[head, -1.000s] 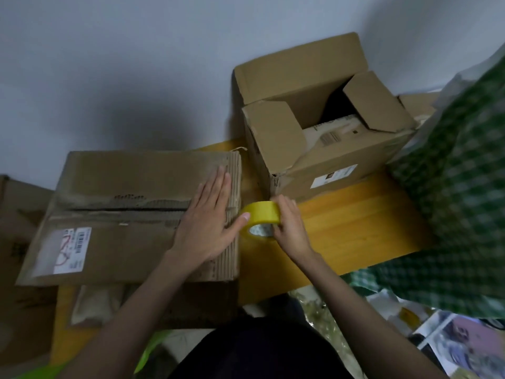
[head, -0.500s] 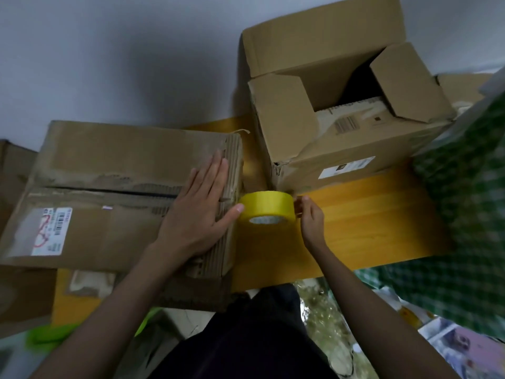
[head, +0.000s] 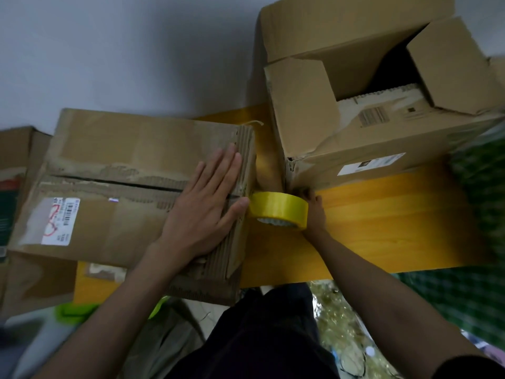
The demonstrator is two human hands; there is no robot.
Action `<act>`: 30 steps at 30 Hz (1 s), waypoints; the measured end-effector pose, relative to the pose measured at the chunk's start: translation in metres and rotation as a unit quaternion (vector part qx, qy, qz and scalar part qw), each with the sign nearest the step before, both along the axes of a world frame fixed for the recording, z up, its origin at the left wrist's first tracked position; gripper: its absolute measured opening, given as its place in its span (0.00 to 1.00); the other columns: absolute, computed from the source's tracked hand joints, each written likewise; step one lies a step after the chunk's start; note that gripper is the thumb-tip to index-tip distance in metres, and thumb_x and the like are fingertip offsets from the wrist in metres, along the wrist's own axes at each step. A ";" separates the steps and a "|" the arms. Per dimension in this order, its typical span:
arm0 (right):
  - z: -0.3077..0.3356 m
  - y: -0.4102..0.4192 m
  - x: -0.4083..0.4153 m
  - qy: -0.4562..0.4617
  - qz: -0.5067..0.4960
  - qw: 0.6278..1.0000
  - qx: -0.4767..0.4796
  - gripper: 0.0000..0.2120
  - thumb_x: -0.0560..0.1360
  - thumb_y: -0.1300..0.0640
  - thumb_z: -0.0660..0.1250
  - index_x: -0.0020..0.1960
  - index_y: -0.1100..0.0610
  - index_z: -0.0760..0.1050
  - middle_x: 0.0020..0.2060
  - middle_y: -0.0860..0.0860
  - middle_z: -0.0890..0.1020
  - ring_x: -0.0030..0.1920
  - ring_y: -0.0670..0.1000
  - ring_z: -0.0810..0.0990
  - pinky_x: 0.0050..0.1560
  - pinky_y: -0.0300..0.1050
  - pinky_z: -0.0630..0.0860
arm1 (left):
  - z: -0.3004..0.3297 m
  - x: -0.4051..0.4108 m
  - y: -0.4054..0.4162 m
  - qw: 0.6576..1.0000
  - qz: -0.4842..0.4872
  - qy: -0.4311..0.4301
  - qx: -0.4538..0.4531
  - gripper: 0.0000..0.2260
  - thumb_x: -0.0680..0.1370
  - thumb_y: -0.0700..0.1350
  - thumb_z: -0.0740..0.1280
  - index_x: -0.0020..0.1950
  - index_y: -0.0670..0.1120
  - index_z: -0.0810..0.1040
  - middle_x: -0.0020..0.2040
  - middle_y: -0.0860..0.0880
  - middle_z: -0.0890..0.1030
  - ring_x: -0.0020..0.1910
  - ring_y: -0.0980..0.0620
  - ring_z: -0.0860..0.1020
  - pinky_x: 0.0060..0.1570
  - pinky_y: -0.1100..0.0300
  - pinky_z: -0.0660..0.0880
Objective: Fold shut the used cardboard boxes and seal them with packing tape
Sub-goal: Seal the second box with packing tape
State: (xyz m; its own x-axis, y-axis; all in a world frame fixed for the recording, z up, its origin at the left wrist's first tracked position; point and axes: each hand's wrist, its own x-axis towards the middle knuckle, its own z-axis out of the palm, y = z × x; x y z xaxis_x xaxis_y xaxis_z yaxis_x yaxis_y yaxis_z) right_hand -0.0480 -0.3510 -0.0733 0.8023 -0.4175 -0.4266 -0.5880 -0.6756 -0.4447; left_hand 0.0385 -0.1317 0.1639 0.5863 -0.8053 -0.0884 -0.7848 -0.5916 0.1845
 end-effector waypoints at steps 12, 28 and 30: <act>0.013 -0.002 -0.052 -0.041 -0.220 0.967 0.120 0.22 0.83 0.48 0.59 0.58 0.70 0.70 0.46 0.64 0.77 0.47 0.66 0.78 0.40 0.53 0.65 | 0.020 0.034 -0.025 0.981 -0.187 -0.001 -0.041 0.18 0.85 0.47 0.54 0.68 0.40 0.75 0.71 0.42 0.71 0.78 0.47 0.62 0.75 0.47 0.64; 0.203 0.071 -0.079 -0.336 -0.348 0.818 0.311 0.14 0.82 0.65 0.64 0.62 0.49 0.78 0.50 0.49 0.83 0.43 0.47 0.86 0.51 0.49 0.82 | -0.007 0.069 -0.155 0.881 -0.298 0.238 0.281 0.13 0.74 0.52 0.76 0.54 0.46 0.86 0.45 0.48 0.85 0.44 0.48 0.82 0.46 0.53 0.79; 0.207 0.085 -0.073 -0.309 -0.333 0.824 0.339 0.16 0.83 0.63 0.61 0.64 0.47 0.79 0.53 0.45 0.82 0.50 0.45 0.84 0.54 0.44 0.78 | -0.009 0.071 -0.156 0.874 -0.308 0.255 0.275 0.13 0.74 0.51 0.76 0.53 0.45 0.86 0.46 0.45 0.86 0.41 0.52 0.81 0.47 0.59 0.77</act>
